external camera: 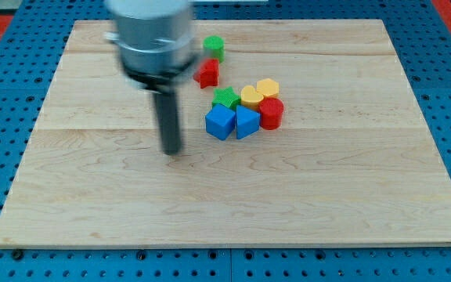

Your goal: Slide the red star above the red circle

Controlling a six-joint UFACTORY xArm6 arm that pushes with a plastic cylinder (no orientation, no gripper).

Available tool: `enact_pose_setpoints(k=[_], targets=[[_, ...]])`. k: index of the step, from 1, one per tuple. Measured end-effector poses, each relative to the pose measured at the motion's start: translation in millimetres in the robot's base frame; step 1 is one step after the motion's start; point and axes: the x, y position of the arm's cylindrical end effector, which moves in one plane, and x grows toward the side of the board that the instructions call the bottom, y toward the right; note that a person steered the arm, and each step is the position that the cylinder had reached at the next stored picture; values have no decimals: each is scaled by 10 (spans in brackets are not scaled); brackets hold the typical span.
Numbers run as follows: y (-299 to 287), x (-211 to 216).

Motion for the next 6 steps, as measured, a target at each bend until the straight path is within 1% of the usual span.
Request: enact_pose_setpoints(k=[1,2,3,4,5,6], targets=[[-460,-1019],[-192,-1738],[556,-1395],[888,-1224],[910,-1468],[1322,-1581]])
